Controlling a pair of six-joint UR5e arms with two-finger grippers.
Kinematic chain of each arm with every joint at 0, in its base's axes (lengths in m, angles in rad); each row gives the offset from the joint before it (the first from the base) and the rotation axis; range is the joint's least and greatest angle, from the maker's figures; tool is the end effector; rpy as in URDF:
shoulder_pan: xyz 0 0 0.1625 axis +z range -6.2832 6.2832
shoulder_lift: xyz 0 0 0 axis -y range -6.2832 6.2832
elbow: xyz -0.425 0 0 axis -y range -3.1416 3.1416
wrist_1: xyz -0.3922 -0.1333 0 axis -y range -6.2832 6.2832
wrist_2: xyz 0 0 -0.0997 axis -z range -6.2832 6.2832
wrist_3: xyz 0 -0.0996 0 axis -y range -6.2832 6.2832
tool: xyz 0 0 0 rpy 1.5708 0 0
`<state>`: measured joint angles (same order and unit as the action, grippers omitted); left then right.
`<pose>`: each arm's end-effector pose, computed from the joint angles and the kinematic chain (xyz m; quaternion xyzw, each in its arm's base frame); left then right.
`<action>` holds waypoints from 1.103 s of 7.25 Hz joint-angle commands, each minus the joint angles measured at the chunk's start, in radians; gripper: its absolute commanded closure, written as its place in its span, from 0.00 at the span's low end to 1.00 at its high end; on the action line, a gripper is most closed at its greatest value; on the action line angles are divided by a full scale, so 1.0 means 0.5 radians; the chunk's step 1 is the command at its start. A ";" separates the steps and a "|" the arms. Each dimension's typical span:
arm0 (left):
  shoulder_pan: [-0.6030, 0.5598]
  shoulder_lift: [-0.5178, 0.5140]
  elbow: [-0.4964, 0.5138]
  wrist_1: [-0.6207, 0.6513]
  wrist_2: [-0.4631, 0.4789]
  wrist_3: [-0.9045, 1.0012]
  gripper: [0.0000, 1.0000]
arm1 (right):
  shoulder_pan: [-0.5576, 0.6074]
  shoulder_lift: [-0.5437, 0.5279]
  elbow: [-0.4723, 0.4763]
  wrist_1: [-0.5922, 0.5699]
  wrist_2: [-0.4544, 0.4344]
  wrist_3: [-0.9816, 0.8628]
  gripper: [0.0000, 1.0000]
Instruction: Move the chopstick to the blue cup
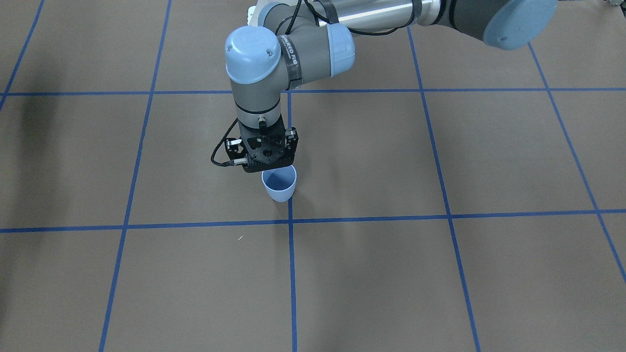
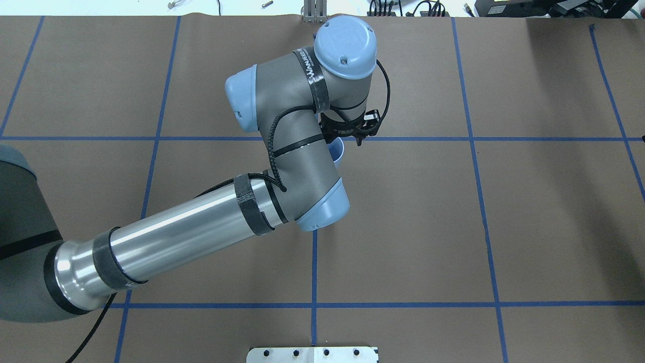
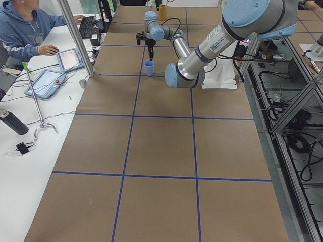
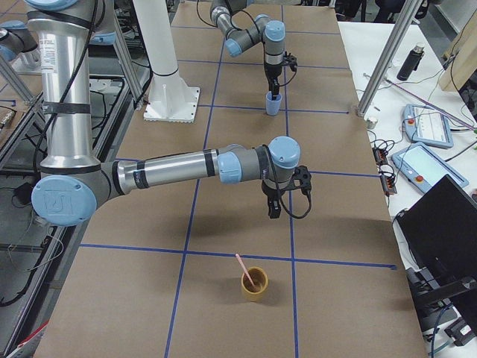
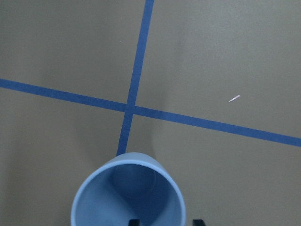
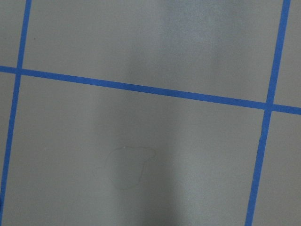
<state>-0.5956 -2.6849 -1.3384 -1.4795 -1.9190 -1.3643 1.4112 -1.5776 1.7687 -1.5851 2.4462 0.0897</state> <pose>0.5796 -0.5128 0.0422 0.0008 0.4115 -0.1103 0.9047 -0.0220 -0.4943 0.5583 0.0269 -0.4289 -0.0689 0.9003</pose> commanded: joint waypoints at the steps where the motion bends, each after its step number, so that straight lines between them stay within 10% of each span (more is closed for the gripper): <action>1: -0.146 0.277 -0.642 0.283 -0.079 0.029 0.02 | 0.028 -0.008 0.009 -0.002 0.004 -0.008 0.00; 4: -0.361 0.807 -0.962 0.265 -0.132 0.454 0.02 | 0.456 -0.124 0.000 -0.014 -0.027 -0.196 0.00; 8: -0.361 0.854 -0.891 0.158 -0.129 0.532 0.02 | 0.592 -0.223 -0.254 0.007 -0.171 -0.425 0.03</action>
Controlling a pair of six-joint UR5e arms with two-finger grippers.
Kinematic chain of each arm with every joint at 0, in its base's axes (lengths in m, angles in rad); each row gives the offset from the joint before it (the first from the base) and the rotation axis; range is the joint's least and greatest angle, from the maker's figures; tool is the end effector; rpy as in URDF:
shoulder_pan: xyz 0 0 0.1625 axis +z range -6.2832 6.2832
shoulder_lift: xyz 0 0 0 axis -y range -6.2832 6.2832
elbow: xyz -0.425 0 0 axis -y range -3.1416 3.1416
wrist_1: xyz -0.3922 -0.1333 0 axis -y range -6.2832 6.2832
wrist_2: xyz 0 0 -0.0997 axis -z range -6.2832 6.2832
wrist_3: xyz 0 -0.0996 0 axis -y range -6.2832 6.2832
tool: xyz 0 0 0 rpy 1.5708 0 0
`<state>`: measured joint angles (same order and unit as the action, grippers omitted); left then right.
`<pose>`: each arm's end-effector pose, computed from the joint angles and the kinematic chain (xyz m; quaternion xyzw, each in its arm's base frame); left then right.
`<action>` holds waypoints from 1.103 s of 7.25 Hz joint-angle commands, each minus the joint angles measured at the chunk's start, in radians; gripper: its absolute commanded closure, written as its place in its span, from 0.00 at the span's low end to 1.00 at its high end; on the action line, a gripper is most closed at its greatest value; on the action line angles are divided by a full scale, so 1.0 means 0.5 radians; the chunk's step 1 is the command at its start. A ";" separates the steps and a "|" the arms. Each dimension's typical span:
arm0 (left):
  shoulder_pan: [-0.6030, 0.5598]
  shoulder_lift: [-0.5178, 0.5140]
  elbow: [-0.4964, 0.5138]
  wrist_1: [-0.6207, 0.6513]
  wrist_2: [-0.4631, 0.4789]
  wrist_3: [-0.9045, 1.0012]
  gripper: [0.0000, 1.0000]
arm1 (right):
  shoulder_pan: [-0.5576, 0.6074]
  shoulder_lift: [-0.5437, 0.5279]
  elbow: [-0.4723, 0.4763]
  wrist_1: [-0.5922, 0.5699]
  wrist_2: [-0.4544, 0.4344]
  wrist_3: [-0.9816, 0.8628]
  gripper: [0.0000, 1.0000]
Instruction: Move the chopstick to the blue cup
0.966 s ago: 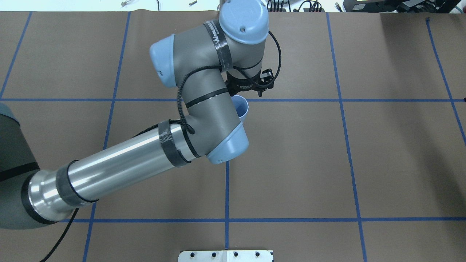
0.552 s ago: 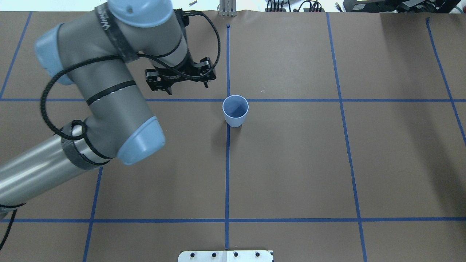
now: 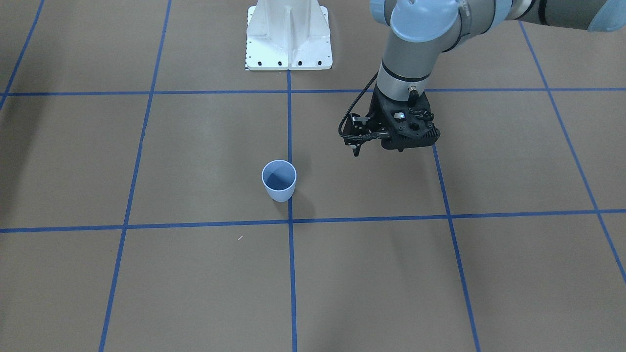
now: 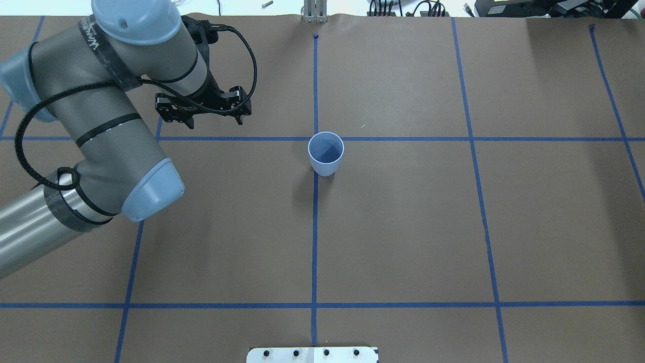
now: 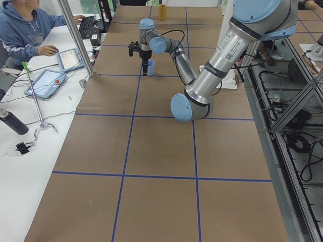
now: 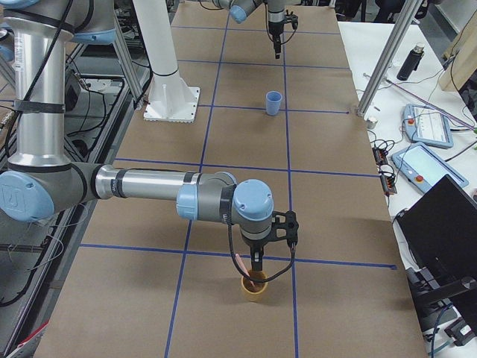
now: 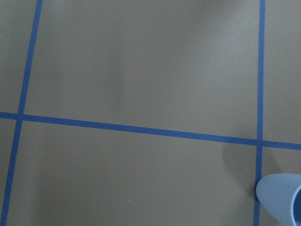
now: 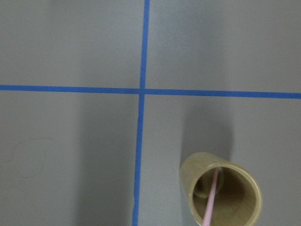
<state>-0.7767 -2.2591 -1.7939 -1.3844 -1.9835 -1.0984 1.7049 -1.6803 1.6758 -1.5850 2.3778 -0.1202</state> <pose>0.3949 -0.5189 0.1829 0.0475 0.3936 -0.0669 0.9156 0.1202 -0.4320 0.6575 0.0413 -0.3905 0.0101 0.9196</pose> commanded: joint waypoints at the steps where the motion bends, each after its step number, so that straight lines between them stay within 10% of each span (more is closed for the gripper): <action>1: 0.001 0.002 0.029 -0.035 0.000 0.000 0.02 | 0.002 -0.011 -0.111 0.004 -0.031 0.016 0.07; 6: 0.001 0.024 0.029 -0.035 0.003 0.009 0.02 | -0.023 -0.014 -0.170 -0.008 0.073 0.139 0.11; 8: 0.004 0.021 0.023 -0.032 0.003 -0.003 0.02 | -0.023 -0.023 -0.195 -0.014 0.098 0.142 0.38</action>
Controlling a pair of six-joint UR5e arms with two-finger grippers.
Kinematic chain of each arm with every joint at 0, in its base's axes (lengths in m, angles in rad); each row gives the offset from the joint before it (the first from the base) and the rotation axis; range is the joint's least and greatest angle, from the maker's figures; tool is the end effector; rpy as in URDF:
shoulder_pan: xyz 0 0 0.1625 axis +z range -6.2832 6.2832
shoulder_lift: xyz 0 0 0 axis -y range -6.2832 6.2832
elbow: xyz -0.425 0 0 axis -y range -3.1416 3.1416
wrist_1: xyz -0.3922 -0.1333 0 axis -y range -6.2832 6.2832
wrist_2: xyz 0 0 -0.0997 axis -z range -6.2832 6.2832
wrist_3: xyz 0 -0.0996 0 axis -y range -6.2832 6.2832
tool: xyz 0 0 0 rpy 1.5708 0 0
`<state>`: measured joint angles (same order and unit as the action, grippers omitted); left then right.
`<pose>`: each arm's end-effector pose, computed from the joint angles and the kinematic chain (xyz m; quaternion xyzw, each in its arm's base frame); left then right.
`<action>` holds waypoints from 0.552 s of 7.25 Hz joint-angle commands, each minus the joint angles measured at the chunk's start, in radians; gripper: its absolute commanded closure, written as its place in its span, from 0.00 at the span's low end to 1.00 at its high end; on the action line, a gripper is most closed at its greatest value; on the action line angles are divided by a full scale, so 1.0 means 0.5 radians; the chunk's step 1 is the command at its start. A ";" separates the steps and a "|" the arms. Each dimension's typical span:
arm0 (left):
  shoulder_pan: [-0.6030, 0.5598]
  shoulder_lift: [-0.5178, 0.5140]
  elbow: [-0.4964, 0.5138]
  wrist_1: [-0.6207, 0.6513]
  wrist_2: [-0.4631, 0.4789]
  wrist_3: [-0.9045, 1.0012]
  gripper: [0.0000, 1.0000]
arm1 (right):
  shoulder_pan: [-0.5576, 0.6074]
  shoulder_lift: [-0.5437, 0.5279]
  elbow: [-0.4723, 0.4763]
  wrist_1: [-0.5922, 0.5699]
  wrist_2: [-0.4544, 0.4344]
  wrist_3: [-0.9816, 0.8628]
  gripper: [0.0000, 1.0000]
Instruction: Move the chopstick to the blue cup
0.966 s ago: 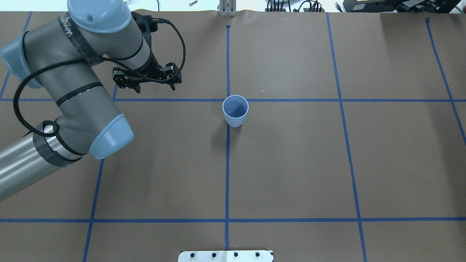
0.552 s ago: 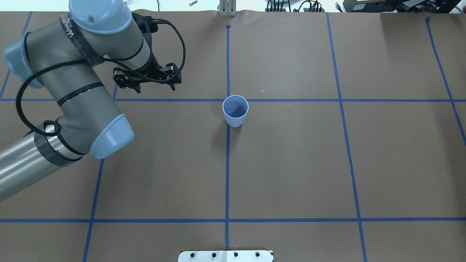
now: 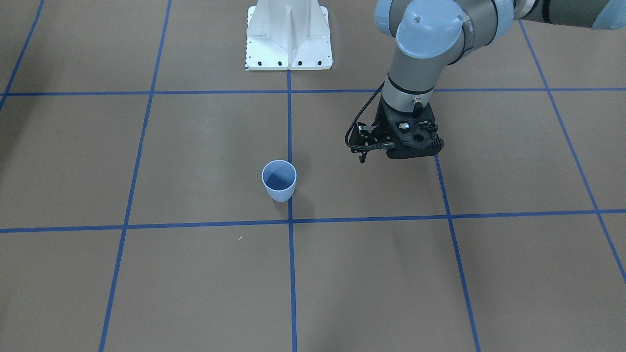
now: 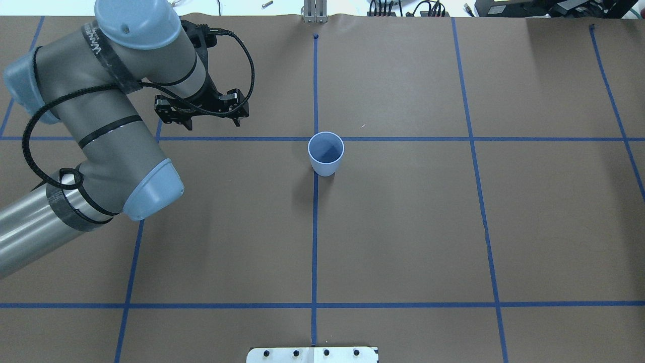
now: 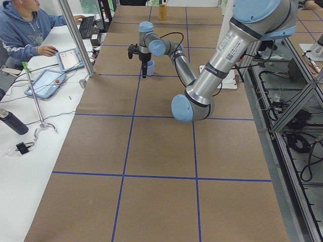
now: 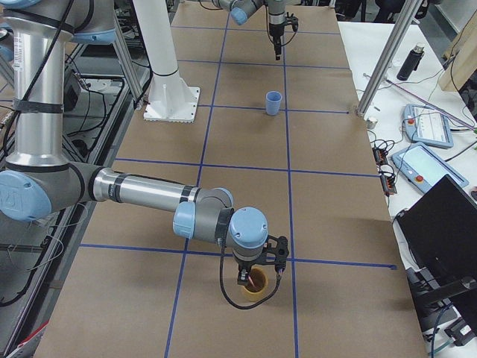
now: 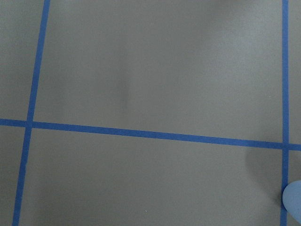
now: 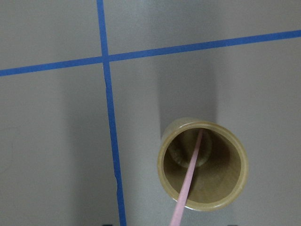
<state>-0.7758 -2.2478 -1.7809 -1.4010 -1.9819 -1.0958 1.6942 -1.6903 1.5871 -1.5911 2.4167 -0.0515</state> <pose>0.3979 -0.5213 0.1930 0.0462 0.3905 -0.0665 0.9170 0.1113 -0.4197 0.7027 -0.0203 -0.4130 0.0580 0.9086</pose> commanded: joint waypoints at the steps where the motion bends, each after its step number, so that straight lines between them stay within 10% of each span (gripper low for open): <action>1: 0.002 -0.002 -0.003 0.001 0.000 -0.014 0.02 | -0.001 -0.009 -0.023 -0.009 0.017 0.005 0.61; 2: 0.002 -0.002 -0.003 0.001 0.000 -0.011 0.02 | -0.001 -0.009 -0.023 -0.015 0.032 0.008 0.83; 4: 0.002 -0.002 -0.009 0.004 0.000 -0.014 0.02 | -0.011 -0.006 -0.078 -0.006 0.127 0.121 0.87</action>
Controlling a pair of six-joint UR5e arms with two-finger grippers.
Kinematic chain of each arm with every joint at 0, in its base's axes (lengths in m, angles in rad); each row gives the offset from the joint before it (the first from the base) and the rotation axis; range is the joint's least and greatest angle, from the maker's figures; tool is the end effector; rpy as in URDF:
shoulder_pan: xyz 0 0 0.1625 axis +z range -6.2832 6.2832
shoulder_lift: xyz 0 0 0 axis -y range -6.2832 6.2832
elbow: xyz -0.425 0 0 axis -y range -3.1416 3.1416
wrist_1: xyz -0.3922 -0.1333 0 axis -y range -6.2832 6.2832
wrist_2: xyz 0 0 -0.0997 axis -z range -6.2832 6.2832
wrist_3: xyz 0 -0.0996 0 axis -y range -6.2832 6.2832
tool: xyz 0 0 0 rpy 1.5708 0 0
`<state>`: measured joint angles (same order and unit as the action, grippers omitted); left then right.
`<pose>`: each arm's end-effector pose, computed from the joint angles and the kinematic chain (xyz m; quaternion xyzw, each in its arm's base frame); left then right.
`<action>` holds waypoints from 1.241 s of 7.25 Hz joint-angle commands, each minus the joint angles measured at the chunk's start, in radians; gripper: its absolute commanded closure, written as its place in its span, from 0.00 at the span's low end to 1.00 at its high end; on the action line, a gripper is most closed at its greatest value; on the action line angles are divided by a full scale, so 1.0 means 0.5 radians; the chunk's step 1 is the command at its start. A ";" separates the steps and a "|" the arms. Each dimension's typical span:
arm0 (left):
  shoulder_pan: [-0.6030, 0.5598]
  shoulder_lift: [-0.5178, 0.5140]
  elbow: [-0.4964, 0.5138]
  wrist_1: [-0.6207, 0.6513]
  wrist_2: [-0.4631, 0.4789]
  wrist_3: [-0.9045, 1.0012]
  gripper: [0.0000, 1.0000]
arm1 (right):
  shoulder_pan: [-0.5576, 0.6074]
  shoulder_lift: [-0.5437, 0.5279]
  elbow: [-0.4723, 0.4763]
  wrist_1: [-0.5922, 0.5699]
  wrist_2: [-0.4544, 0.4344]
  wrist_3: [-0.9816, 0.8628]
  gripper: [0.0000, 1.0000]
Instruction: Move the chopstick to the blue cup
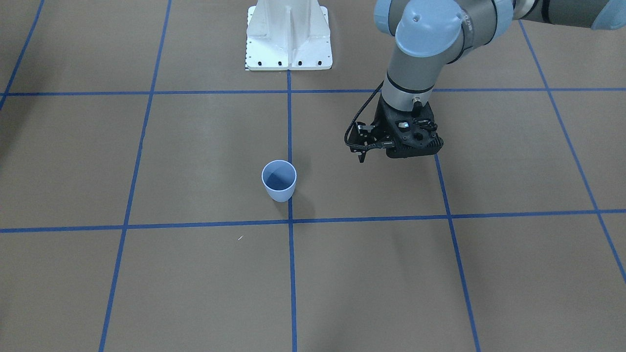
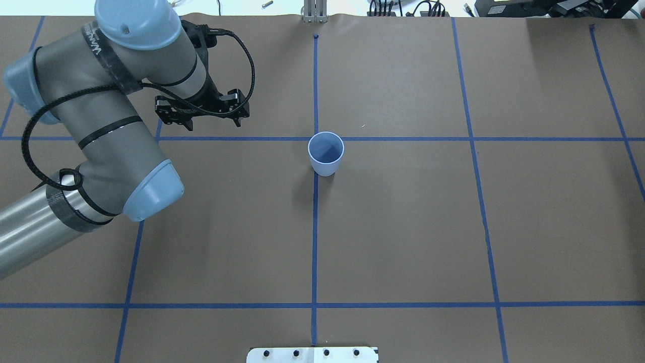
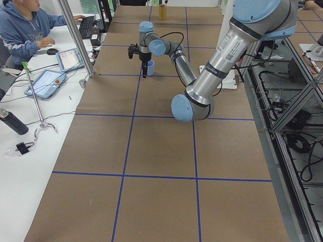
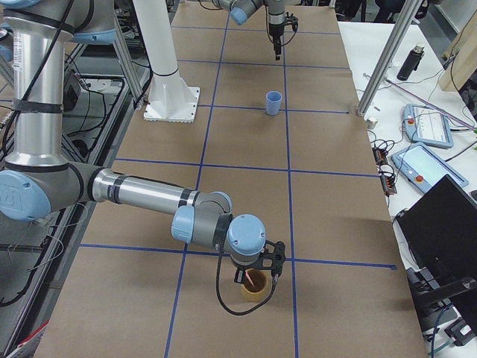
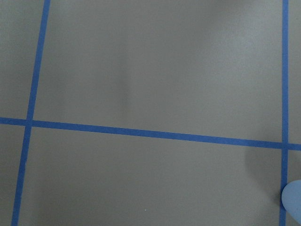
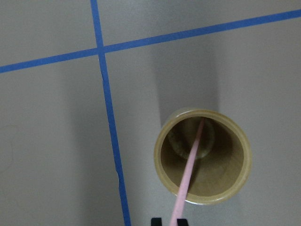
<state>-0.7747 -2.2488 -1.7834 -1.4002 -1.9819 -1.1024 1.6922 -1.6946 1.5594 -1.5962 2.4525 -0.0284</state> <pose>0.3980 -0.5204 0.1915 0.0455 0.3916 -0.0687 0.9164 0.1074 -0.4145 0.7156 -0.0405 -0.4296 0.0761 0.8989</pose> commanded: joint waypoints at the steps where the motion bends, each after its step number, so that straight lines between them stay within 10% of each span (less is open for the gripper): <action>1: 0.000 0.003 -0.007 0.002 0.000 -0.001 0.02 | -0.006 0.002 -0.023 0.002 0.062 0.075 0.90; 9: 0.006 -0.006 0.002 -0.004 0.000 -0.007 0.02 | 0.076 0.014 0.261 -0.150 0.041 0.051 1.00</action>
<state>-0.7722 -2.2503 -1.7843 -1.4003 -1.9807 -1.1065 1.7128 -1.6852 1.6310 -1.6167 2.4792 0.0037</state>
